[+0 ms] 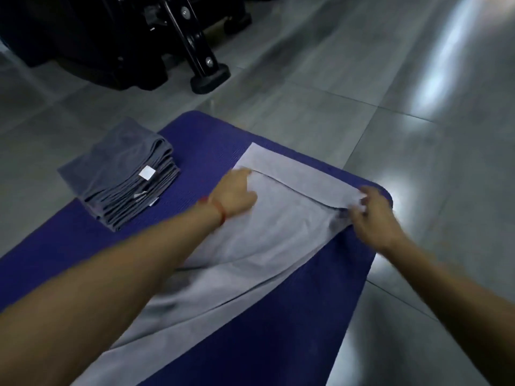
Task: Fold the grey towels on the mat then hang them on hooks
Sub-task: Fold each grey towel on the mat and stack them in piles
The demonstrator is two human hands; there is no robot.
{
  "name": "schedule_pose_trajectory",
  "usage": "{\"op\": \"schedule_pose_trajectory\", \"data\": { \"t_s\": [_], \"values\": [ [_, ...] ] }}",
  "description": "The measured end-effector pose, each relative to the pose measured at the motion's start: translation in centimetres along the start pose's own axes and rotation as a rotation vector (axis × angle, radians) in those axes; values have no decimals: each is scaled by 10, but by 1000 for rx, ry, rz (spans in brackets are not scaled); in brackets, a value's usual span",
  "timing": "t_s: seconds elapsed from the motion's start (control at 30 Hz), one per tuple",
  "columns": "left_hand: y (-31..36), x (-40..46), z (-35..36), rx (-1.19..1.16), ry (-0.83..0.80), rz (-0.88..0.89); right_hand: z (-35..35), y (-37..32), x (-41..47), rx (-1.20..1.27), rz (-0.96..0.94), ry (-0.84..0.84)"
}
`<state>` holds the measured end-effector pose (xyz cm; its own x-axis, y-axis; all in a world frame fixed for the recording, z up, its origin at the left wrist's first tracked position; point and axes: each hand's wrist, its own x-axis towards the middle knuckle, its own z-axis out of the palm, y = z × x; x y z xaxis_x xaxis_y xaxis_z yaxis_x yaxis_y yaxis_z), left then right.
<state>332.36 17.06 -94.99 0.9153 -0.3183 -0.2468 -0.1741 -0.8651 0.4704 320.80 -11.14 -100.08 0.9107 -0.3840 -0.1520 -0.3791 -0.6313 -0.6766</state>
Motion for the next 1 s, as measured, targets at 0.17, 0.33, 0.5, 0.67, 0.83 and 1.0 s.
{"op": "schedule_pose_trajectory", "data": {
  "t_s": [0.17, 0.33, 0.5, 0.67, 0.83, 1.0],
  "values": [
    [-120, -203, 72, 185, 205, 83, 54, -14, -88, -227, -577, -293],
    [-205, -367, 114, 325, 310, -361, 95, -53, -125, -436, -998, -551],
    [-258, -393, 104, 166, 313, -518, 145, -114, -155, -540, -1154, -662],
    [-249, -393, 82, 142, 140, -555, 199, -148, -204, -811, -1127, -776],
    [-211, -418, 99, -31, 132, -651, 219, -142, -234, -900, -1118, -749],
    [-210, -424, 106, 196, 486, -641, 191, -100, -235, -821, -1504, -727]
  ]
}}
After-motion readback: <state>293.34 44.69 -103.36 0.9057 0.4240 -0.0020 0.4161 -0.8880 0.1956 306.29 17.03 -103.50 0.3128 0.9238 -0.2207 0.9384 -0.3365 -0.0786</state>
